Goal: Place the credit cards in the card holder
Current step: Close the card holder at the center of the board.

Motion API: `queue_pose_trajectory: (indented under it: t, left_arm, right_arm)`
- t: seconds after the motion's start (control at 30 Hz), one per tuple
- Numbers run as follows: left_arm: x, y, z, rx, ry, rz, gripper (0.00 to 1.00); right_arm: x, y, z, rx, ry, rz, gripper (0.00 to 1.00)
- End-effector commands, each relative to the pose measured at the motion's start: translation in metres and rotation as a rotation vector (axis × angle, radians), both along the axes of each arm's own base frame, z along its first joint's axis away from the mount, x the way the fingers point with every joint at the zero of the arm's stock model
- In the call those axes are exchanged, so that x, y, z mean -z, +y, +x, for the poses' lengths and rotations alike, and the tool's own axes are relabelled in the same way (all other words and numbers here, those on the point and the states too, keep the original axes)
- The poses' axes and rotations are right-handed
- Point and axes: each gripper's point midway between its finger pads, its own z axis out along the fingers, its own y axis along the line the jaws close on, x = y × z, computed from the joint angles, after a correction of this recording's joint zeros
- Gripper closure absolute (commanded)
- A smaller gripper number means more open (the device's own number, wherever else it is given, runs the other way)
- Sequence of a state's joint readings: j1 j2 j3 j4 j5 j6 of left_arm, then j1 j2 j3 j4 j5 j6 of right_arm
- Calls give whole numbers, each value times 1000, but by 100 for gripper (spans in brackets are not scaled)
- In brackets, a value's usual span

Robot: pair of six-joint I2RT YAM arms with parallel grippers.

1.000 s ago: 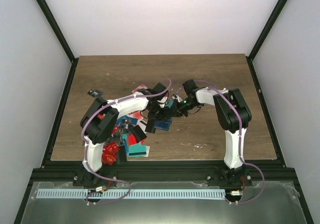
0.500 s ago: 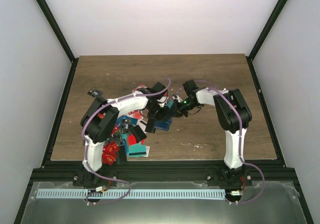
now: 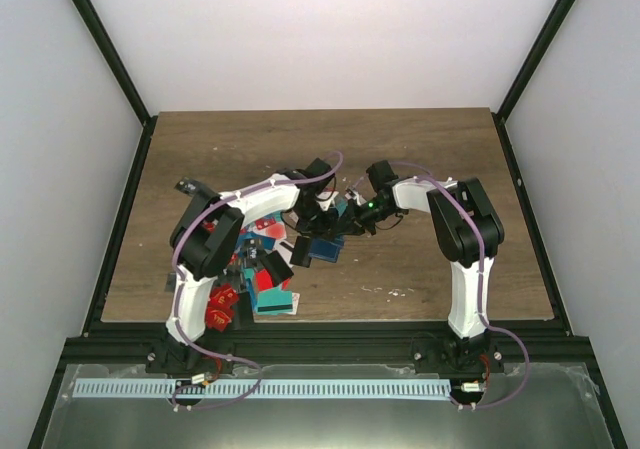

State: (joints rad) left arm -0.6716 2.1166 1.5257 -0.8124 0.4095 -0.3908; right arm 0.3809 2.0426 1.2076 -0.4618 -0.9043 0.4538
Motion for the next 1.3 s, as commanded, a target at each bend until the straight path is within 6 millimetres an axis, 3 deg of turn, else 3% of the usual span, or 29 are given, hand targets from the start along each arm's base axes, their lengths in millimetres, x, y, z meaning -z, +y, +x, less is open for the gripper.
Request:
queue_pose_trajectory:
  t: [0.0, 0.23, 0.4, 0.77, 0.93, 1.0, 1.13, 1.27]
  left_arm:
    - [107, 88, -43, 20, 111, 435, 96]
    - [143, 118, -74, 57, 203, 538, 96]
    - [151, 124, -90, -8, 297, 480, 96]
    - [158, 142, -110, -119, 416, 441, 96]
    - [149, 160, -98, -128, 362, 562, 96]
    - [142, 169, -90, -123, 319, 625, 90]
    - [129, 191, -77, -79, 252, 766, 68]
    - [120, 192, -63, -65, 189, 804, 69]
  right_arm:
    - [35, -22, -13, 40, 81, -156, 99]
    - [25, -21, -10, 39, 65, -150, 99]
    - [17, -24, -10, 42, 50, -167, 99]
    - [43, -42, -23, 15, 82, -296, 99]
    - [52, -55, -19, 10, 75, -394, 99]
    - [55, -58, -19, 7, 72, -418, 99]
    - [58, -63, -19, 7, 68, -443, 99]
    - [58, -62, -20, 15, 71, -432, 99]
